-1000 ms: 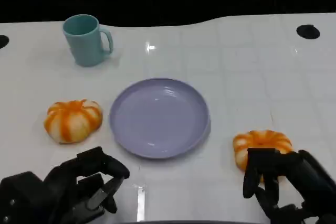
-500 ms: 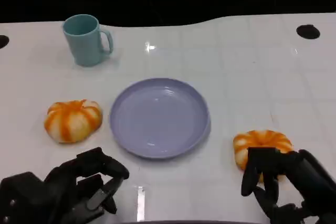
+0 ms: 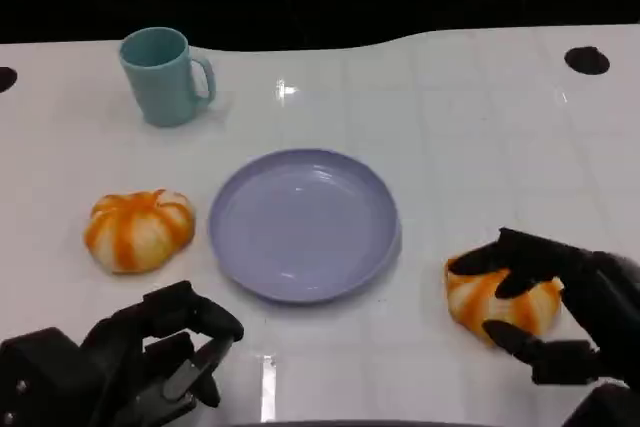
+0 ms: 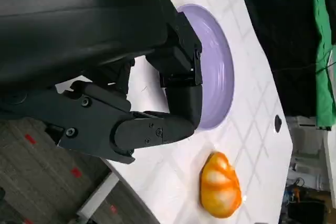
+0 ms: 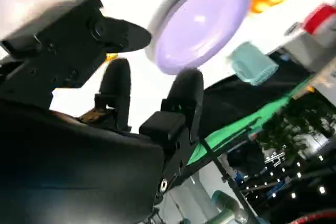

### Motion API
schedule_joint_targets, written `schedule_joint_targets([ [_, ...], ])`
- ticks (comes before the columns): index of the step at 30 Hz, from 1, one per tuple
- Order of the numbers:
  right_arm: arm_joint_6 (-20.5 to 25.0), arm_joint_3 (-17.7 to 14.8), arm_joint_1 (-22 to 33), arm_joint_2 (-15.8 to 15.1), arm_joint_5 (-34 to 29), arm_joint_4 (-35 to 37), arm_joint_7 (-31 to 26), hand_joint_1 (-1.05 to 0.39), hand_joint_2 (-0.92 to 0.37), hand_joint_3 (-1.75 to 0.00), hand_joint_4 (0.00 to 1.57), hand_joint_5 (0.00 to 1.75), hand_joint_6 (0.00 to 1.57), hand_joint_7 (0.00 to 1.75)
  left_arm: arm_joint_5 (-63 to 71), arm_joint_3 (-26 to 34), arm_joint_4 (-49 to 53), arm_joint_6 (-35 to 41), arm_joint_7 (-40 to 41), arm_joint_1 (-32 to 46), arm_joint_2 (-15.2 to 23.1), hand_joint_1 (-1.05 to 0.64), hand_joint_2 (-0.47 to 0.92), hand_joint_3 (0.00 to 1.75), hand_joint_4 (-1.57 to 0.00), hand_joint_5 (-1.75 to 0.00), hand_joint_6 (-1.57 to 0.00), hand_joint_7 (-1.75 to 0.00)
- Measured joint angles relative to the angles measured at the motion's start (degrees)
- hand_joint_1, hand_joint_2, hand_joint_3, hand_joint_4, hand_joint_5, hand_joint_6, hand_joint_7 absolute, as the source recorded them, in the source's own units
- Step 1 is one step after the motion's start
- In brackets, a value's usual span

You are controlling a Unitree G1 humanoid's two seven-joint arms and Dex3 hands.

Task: Grasp the bread from the table and place it into the plate.

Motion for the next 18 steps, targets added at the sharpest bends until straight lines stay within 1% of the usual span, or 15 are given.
schedule_joint_targets([
  [3,2.79,-0.20,-0.08,-2.53,-3.90,-2.82,1.91,-0.34,-0.77,-0.05,0.18,0.54,0.39,0.15,0.07,-0.02,-0.05,0.02,0.01,0.00,-0.01,-0.43,0.92,0.44,-0.65,-1.75,-0.68,-1.23],
  [5,4.72,-0.24,-0.07,-4.18,-6.38,-5.07,3.63,-0.38,-0.78,-0.02,0.12,0.56,0.36,0.10,0.14,-0.09,-0.18,0.11,0.02,0.00,-0.03,-0.44,0.92,0.43,-0.65,-1.75,-0.67,-1.23],
  [8,7.42,-0.28,-0.05,-5.87,-9.54,-7.89,6.17,-0.43,-0.80,-0.01,0.02,0.56,0.29,0.05,0.24,-0.33,-0.32,0.13,0.02,0.01,-0.04,-0.44,0.92,0.44,-0.64,-1.75,-0.66,-1.23],
  [11,11.01,0.01,-0.04,-7.80,-13.67,-11.60,11.05,-0.43,-0.77,0.00,0.00,0.53,0.31,0.05,0.29,-0.57,-0.43,0.16,0.02,0.01,-0.10,-0.43,0.92,0.44,-0.64,-1.75,-0.66,-1.23],
  [13,12.77,0.41,-0.10,-8.30,-15.57,-13.25,13.41,-0.44,-0.75,0.00,0.00,0.53,0.32,0.05,0.29,-0.71,-0.77,0.39,0.03,0.01,-0.16,-0.43,0.92,0.45,-0.64,-1.75,-0.67,-1.24],
  [18,13.55,2.78,-1.91,-8.44,-18.99,-12.26,14.82,-0.46,-0.75,0.00,0.02,0.57,0.33,0.04,0.41,-1.16,-1.70,1.18,0.05,-0.02,-0.28,-0.42,0.92,0.46,-0.65,-1.75,-0.67,-1.25],
])
